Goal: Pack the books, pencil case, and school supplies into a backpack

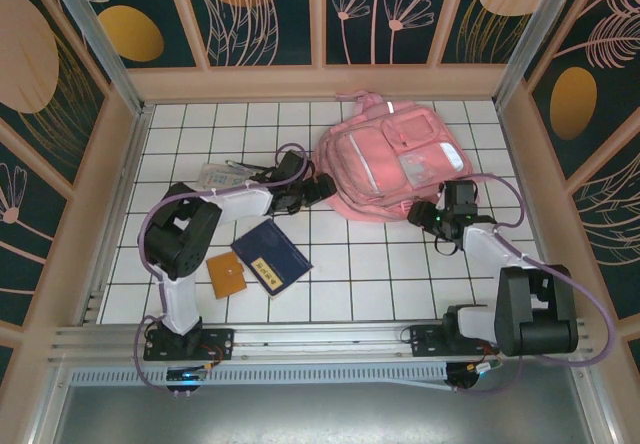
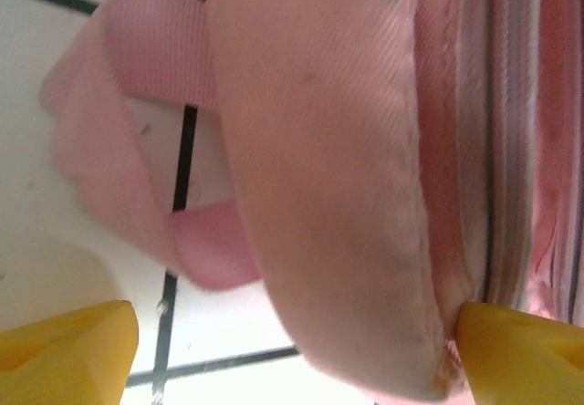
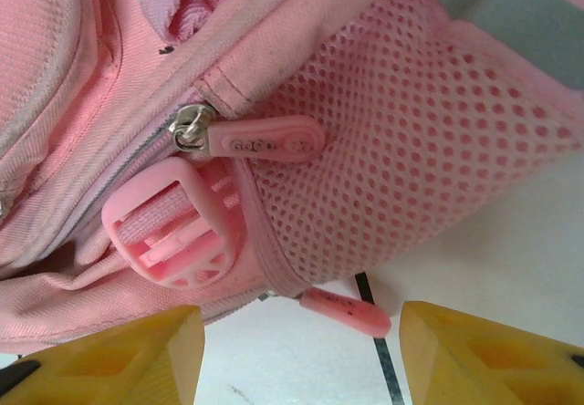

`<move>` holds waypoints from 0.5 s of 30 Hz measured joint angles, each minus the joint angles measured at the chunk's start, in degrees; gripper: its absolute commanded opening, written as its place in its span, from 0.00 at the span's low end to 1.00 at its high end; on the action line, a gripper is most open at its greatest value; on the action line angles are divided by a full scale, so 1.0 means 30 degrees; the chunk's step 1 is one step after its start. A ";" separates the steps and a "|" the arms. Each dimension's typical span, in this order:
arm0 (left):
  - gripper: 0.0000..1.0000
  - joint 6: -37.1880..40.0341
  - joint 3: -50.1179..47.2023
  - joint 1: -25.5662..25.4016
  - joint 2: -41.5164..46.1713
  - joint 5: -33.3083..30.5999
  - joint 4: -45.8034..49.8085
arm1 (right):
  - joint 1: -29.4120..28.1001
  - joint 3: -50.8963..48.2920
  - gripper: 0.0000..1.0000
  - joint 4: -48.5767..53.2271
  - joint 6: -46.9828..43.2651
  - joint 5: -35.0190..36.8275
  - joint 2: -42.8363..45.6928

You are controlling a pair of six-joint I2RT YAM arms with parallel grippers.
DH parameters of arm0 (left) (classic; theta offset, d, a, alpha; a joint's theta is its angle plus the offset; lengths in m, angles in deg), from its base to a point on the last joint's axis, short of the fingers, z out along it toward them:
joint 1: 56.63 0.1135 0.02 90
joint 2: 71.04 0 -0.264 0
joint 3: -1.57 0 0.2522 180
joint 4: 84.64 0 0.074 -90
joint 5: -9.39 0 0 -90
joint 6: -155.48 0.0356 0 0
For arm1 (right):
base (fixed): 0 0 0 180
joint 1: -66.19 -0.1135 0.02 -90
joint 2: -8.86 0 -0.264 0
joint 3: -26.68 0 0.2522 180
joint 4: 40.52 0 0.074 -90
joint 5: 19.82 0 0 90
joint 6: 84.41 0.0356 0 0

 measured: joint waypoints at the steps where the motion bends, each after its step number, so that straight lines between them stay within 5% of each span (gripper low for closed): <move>1: 0.81 0.0080 0.0342 0.0000 -0.0248 -0.0080 0.0138 | -0.0073 0.0073 0.58 0.0015 -0.0255 -0.0007 -0.0204; 4: 0.74 0.0335 0.1246 -0.0007 -0.0947 -0.0087 0.0408 | -0.0474 0.0670 0.59 0.0160 -0.1056 0.0087 -0.1071; 15: 0.17 0.2069 0.3672 -0.0015 -0.2229 0.0313 0.1712 | -0.1654 0.1435 0.53 0.0306 -0.2790 0.0175 -0.3228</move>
